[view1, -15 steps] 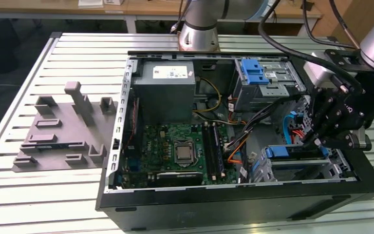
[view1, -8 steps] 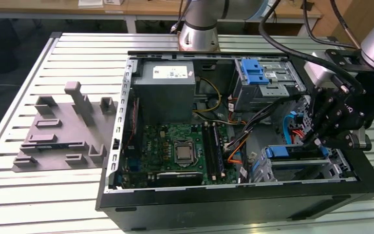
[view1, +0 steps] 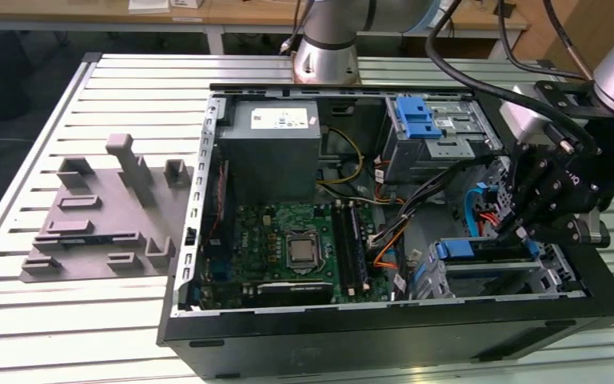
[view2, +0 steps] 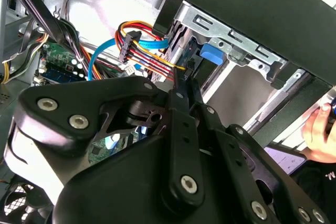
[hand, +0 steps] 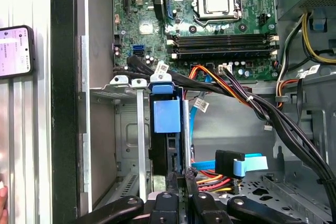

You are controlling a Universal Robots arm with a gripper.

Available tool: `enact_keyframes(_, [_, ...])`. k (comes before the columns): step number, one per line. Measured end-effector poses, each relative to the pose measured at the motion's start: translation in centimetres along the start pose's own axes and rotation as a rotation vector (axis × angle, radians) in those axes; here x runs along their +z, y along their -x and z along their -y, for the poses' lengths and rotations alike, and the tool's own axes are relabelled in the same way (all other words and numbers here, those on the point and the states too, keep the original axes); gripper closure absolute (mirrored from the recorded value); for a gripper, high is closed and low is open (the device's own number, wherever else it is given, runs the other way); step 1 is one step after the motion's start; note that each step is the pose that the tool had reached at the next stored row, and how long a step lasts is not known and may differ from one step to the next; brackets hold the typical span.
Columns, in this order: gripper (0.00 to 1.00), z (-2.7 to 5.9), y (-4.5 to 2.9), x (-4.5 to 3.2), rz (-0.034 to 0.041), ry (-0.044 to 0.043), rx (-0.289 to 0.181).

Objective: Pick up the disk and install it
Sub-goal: 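Insert the first disk wire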

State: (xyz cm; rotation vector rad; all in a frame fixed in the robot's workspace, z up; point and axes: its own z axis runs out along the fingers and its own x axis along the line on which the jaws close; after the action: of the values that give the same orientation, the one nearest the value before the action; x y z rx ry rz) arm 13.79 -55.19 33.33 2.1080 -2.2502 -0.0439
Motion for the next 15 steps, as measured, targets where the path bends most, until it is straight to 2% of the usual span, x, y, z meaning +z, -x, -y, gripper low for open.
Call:
enact_keyframes(5, [0.83,0.0,-0.01,-0.11,0.0002,0.0,0.0])
enact_keyframes(10, [0.83,0.02,-0.34,-0.1,0.0001,0.0,0.0])
enact_keyframes(15, [0.83,0.02,-0.35,-0.1,0.0035,0.0002,0.0])
